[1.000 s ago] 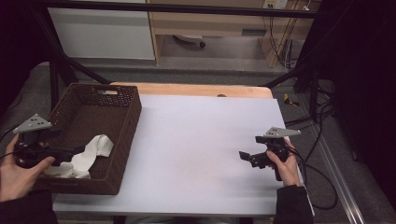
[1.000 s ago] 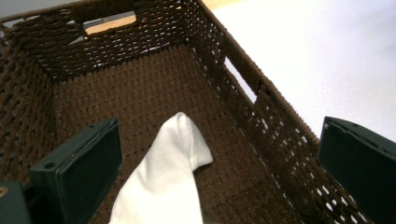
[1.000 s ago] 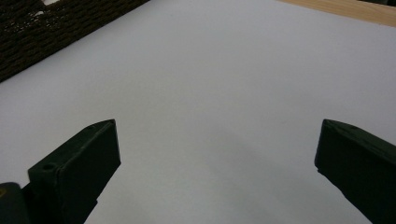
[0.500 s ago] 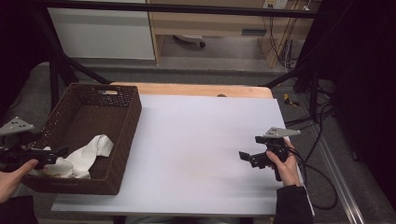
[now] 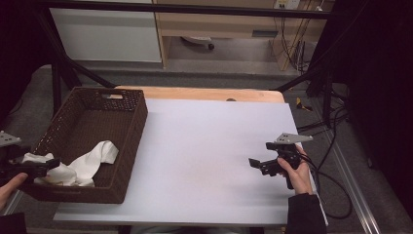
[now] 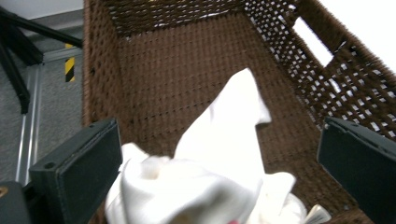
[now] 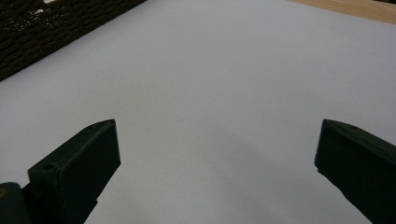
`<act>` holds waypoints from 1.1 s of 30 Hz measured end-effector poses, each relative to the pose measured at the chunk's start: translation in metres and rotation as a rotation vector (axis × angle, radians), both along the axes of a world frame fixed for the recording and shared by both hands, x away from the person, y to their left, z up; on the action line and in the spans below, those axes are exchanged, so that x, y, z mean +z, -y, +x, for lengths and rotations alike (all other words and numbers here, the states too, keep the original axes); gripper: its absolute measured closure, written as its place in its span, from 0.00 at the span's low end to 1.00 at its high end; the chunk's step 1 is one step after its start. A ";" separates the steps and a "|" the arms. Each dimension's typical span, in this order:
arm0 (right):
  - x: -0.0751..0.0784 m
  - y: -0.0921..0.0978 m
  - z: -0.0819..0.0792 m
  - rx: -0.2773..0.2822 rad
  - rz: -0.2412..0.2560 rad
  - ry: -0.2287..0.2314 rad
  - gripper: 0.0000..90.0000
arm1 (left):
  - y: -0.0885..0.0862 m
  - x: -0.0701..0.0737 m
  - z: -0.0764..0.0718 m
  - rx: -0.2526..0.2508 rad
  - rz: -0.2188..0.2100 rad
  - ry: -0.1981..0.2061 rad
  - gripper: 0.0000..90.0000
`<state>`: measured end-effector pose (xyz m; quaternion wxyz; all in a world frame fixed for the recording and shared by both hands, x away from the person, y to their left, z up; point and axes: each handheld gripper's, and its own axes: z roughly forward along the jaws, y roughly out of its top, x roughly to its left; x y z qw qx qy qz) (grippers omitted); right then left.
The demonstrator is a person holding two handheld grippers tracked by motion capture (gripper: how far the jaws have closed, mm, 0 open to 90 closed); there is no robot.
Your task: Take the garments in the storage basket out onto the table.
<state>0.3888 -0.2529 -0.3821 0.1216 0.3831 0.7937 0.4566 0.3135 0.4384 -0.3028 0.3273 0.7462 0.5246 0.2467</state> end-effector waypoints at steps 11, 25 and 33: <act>0.000 0.000 0.000 0.003 0.002 -0.001 0.01 | -0.010 -0.012 -0.003 0.041 0.007 -0.034 0.00; 0.000 0.000 0.000 0.006 -0.002 -0.001 0.01 | -0.015 -0.025 -0.006 0.059 0.015 -0.079 0.11; -0.002 -0.002 0.001 0.005 -0.008 -0.009 0.01 | -0.015 -0.033 -0.002 0.061 0.027 -0.119 0.22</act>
